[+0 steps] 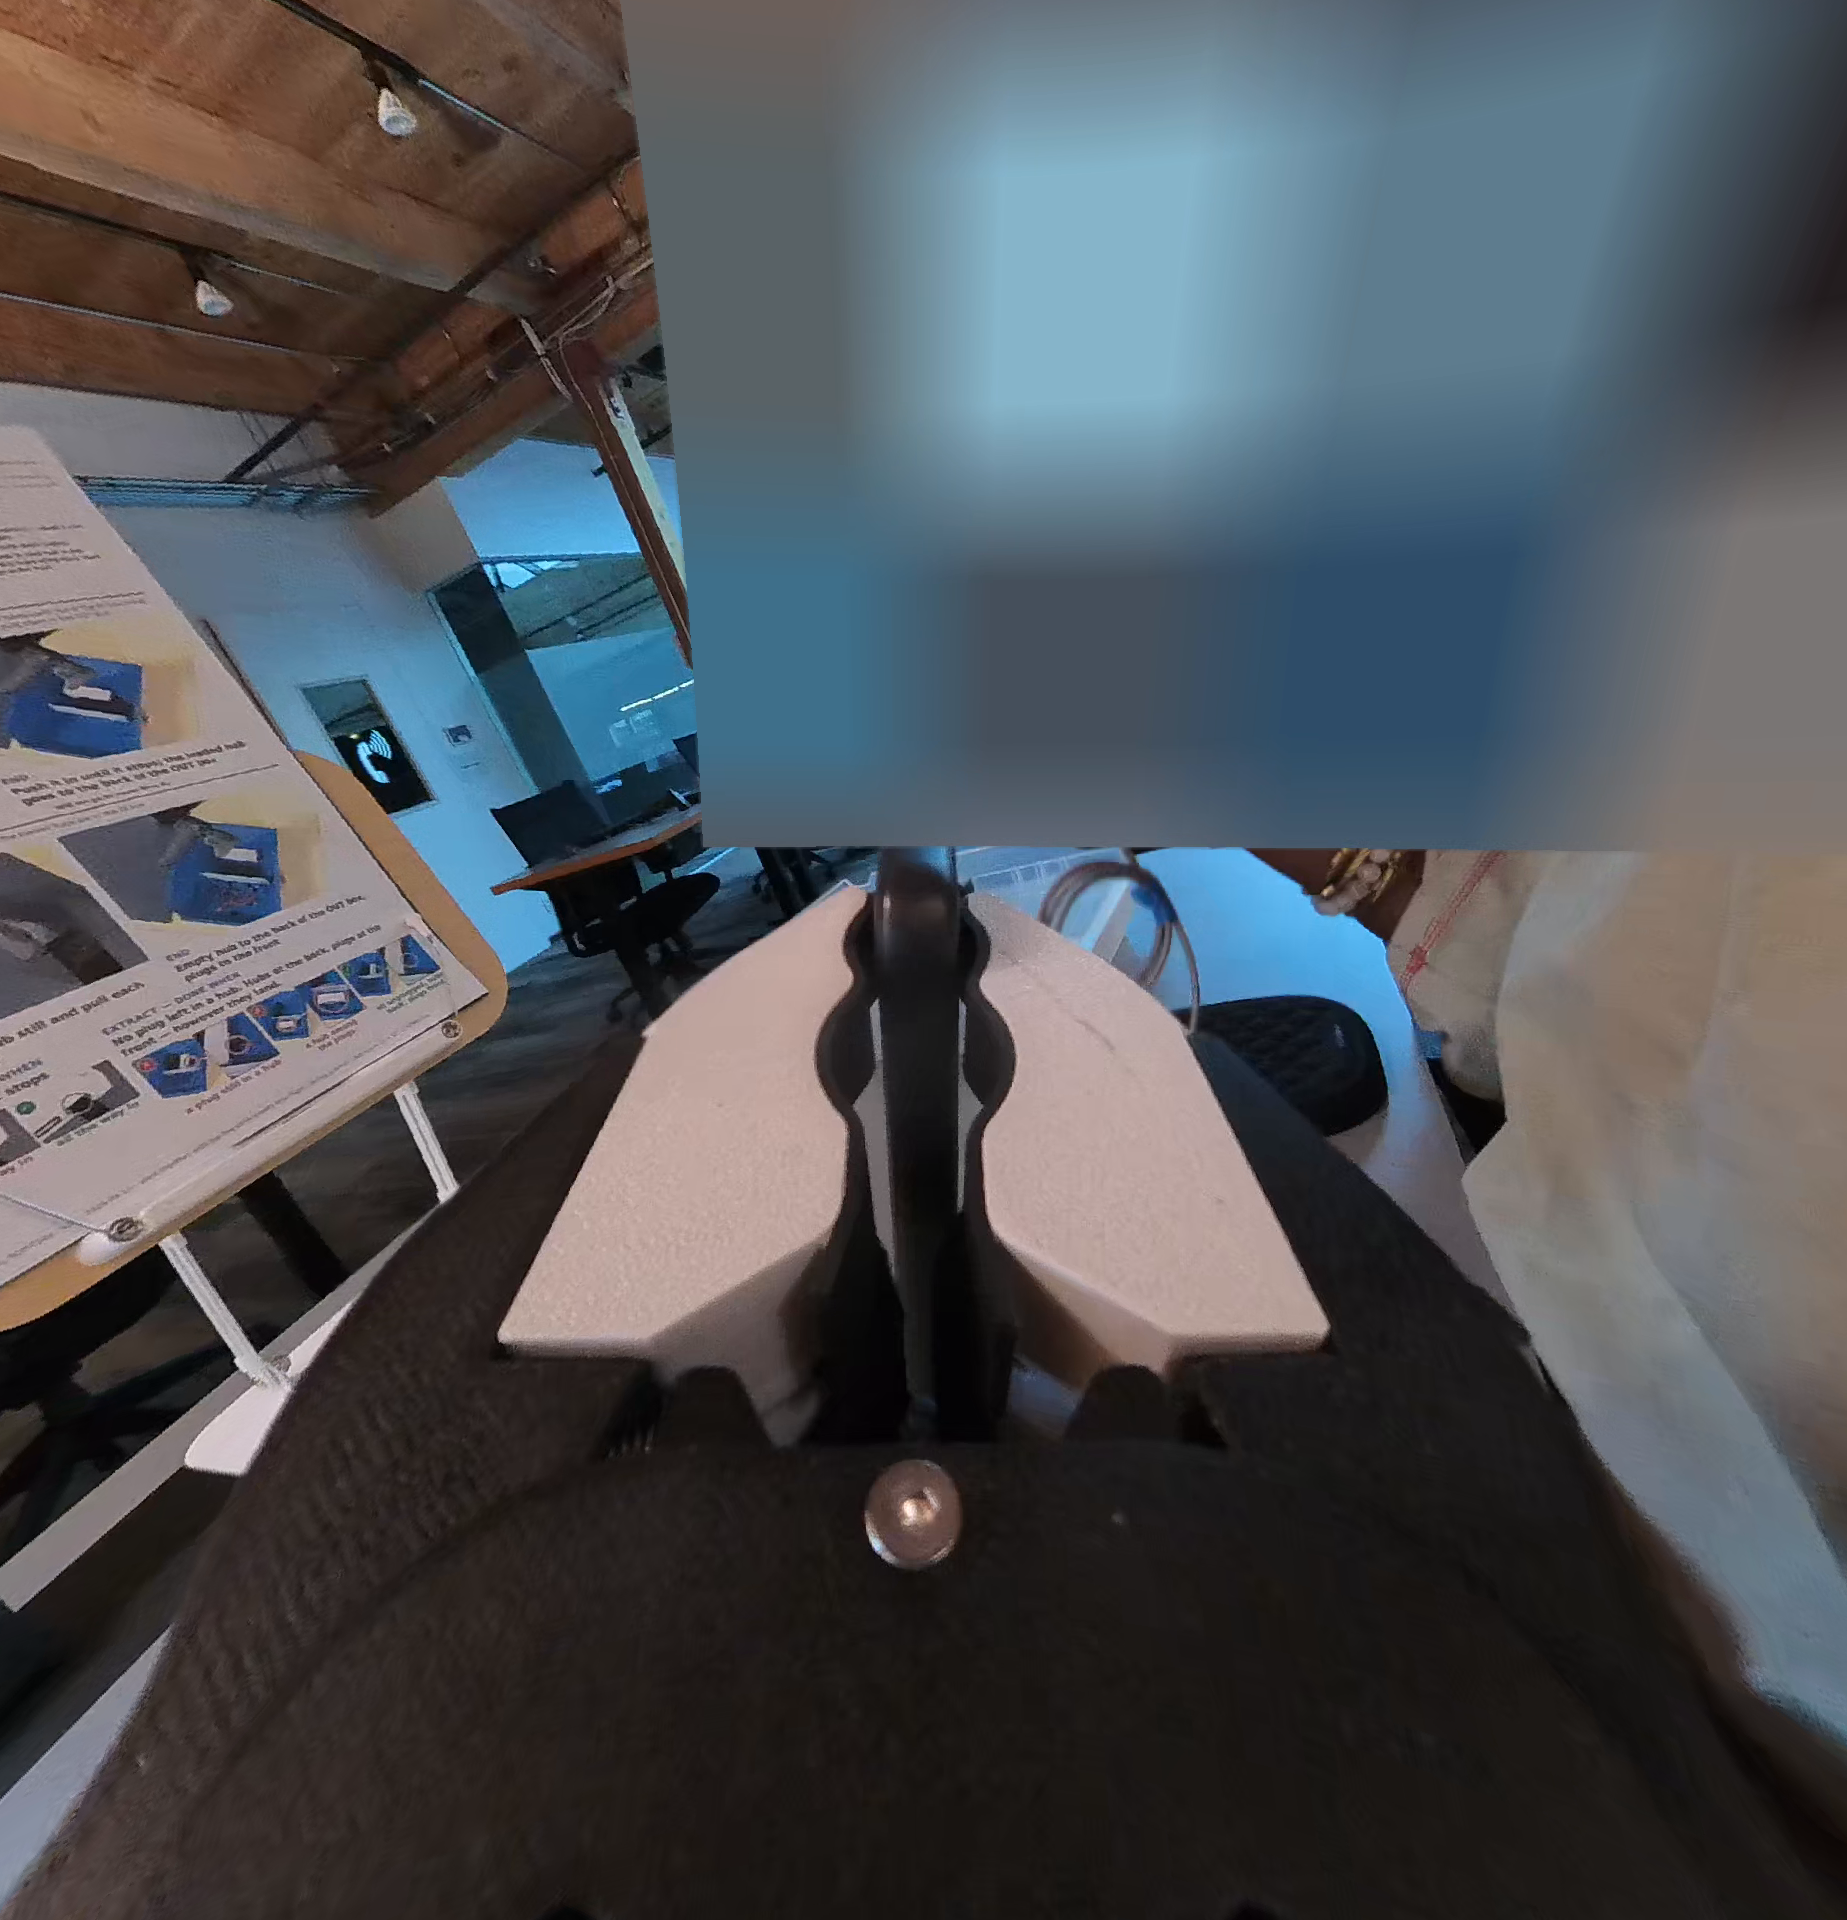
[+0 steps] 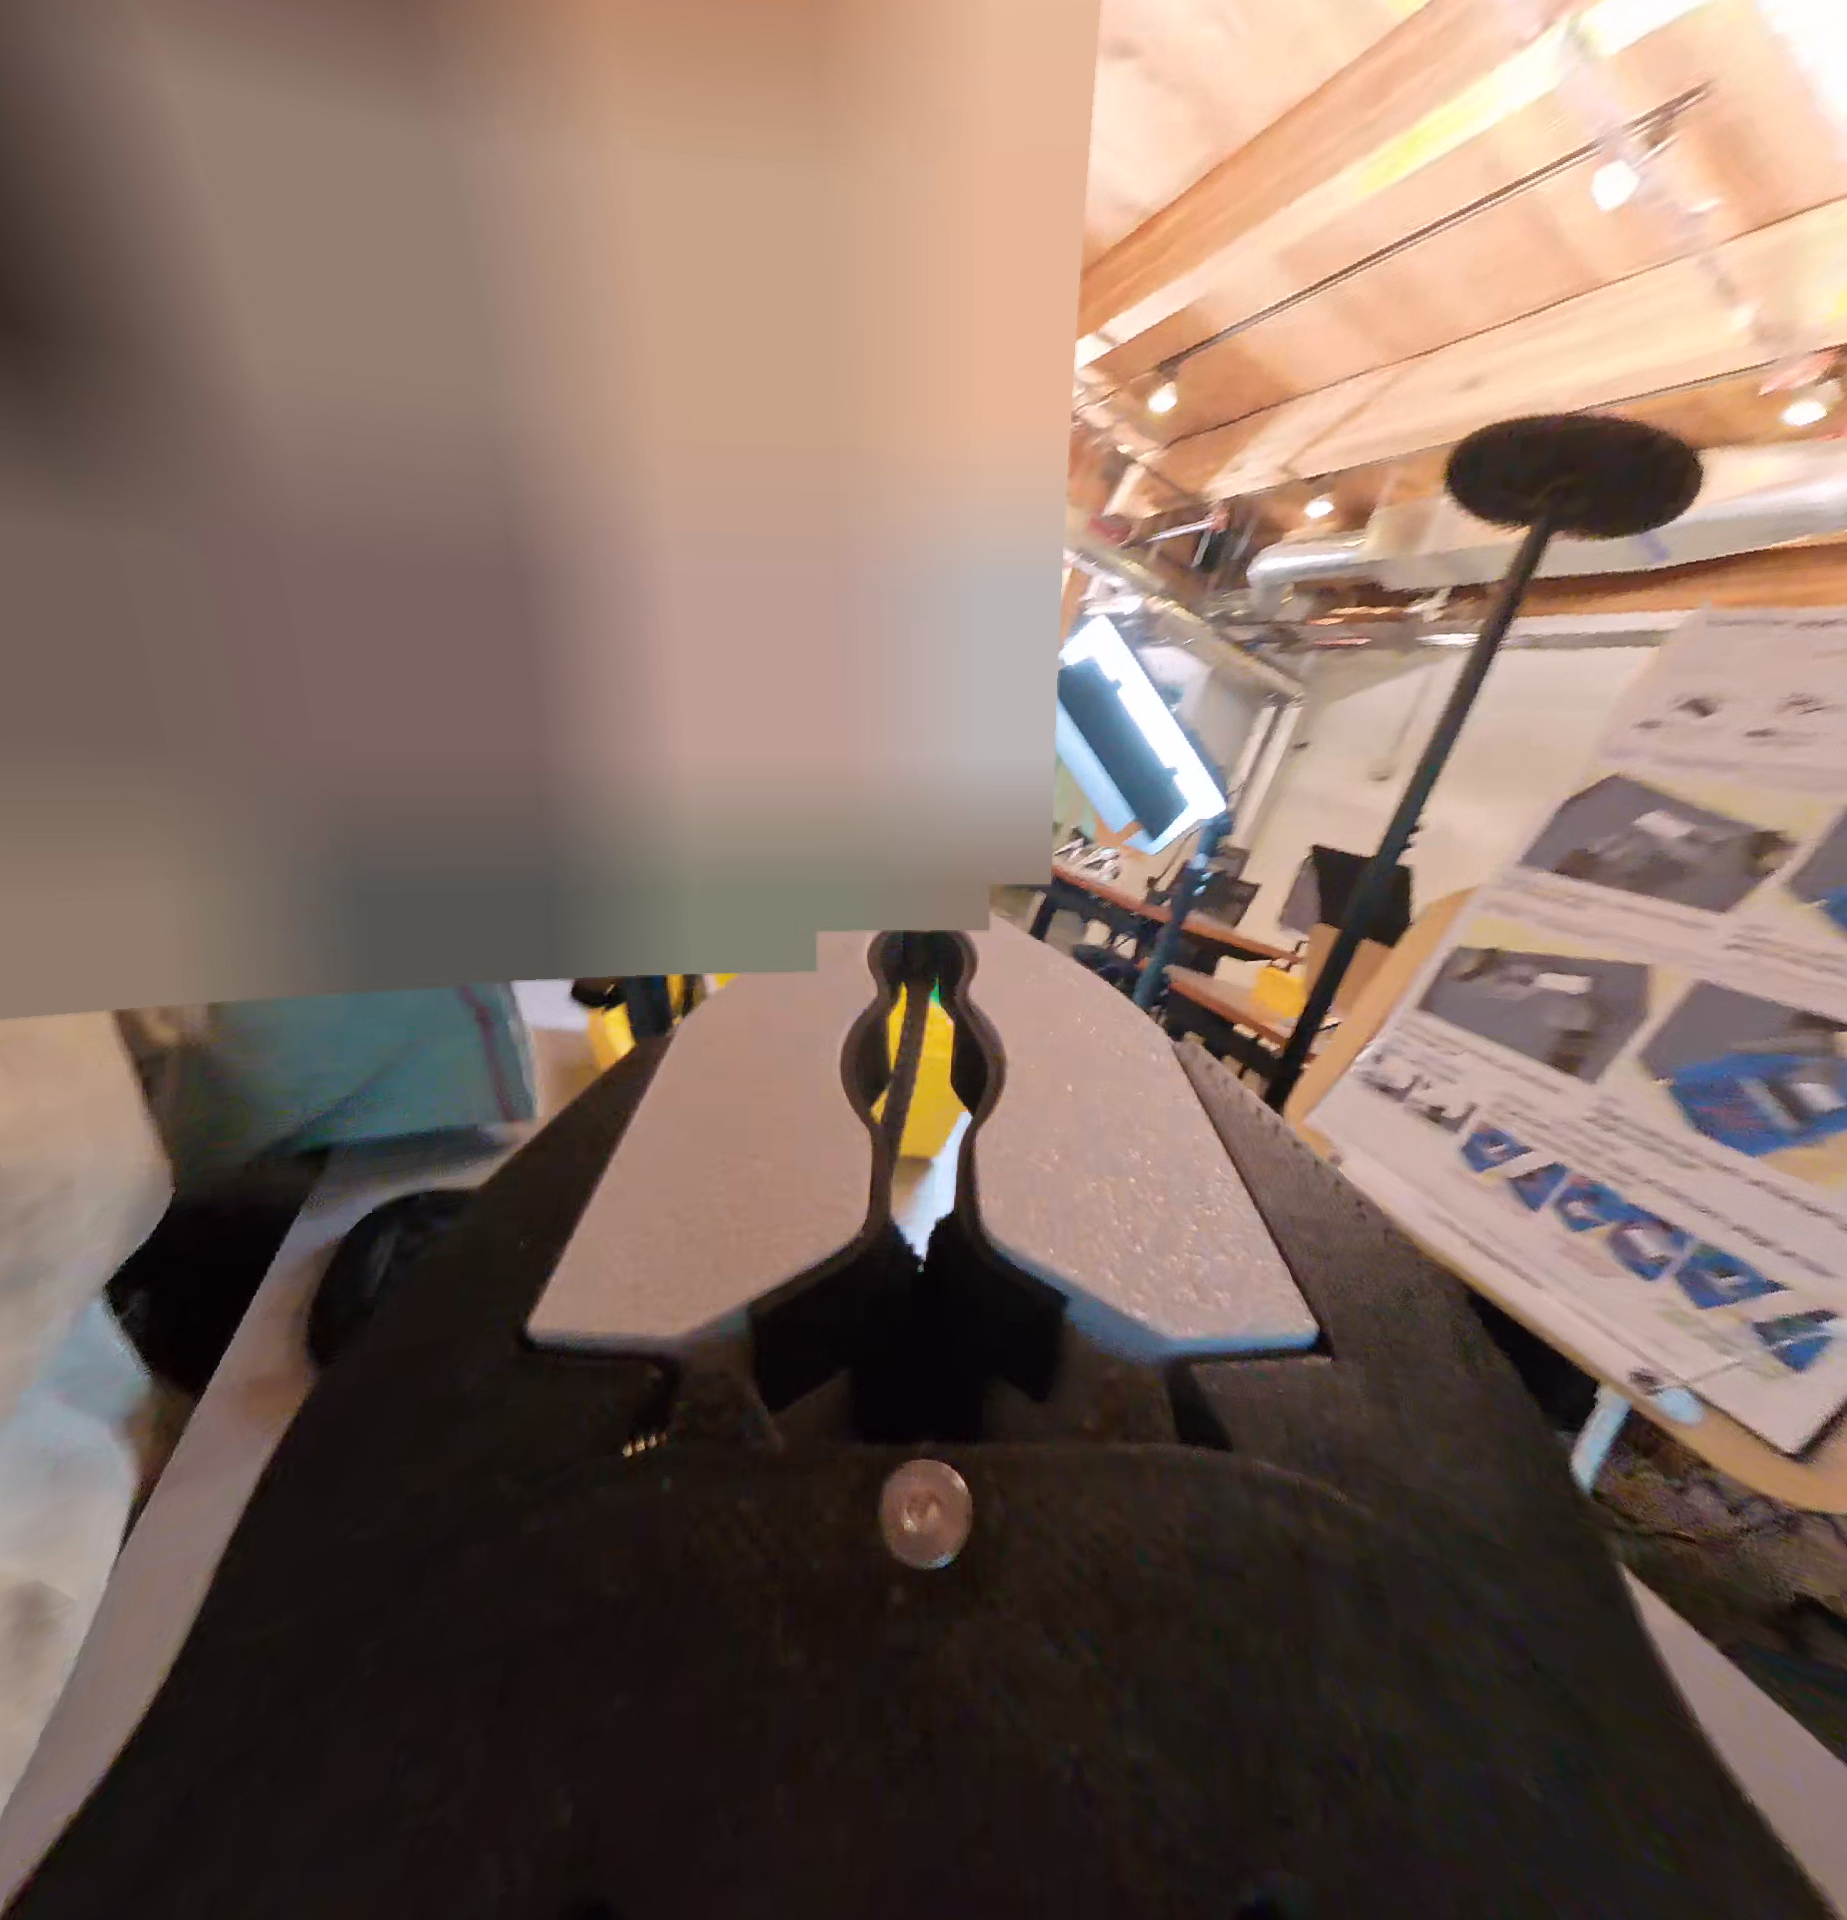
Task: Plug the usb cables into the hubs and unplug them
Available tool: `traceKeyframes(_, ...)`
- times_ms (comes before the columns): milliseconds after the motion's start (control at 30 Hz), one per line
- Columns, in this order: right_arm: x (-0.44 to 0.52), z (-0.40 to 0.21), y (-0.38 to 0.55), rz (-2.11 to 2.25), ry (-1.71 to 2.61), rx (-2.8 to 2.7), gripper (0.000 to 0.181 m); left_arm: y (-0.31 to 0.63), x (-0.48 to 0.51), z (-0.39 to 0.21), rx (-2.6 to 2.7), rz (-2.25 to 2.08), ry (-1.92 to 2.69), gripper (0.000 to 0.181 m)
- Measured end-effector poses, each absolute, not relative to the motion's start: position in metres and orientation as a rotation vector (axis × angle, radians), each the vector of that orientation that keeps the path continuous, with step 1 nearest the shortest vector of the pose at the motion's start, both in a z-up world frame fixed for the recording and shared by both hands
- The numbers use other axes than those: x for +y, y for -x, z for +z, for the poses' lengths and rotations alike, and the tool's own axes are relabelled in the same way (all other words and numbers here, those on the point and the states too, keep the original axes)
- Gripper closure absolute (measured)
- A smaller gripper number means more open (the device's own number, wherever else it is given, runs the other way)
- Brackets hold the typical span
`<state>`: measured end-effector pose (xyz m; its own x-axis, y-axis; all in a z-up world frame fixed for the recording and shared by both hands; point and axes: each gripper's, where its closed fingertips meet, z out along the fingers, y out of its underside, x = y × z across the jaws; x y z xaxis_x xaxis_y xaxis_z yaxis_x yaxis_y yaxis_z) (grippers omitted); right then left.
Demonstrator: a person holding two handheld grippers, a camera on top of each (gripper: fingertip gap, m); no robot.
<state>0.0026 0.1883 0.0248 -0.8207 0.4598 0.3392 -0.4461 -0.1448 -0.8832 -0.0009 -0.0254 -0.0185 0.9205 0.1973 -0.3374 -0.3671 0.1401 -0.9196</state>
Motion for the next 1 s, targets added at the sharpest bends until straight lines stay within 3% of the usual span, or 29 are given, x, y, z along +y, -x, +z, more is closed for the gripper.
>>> traceKeyframes(333, 0.270, 0.152, 0.006, 1.767, 0.155, -1.215, 0.176, -0.003, -0.009, -0.035, 0.172, 0.462, 1.385, 0.169)
traceKeyframes(467, 0.303, 0.173, 0.021, 1.565, 0.186, -1.205, 0.176, -0.006, -0.004, -0.041, 0.178, 0.427, 1.379, 0.169)
traceKeyframes(633, 0.342, 0.148, 0.054, 1.326, 0.248, -1.258, 0.176, -0.005, 0.000, -0.042, 0.169, 0.423, 1.368, 0.169)
traceKeyframes(1000, 0.380, 0.040, 0.106, 1.292, 0.331, -1.409, 0.176, -0.001, 0.011, -0.048, 0.164, 0.430, 1.409, 0.169)
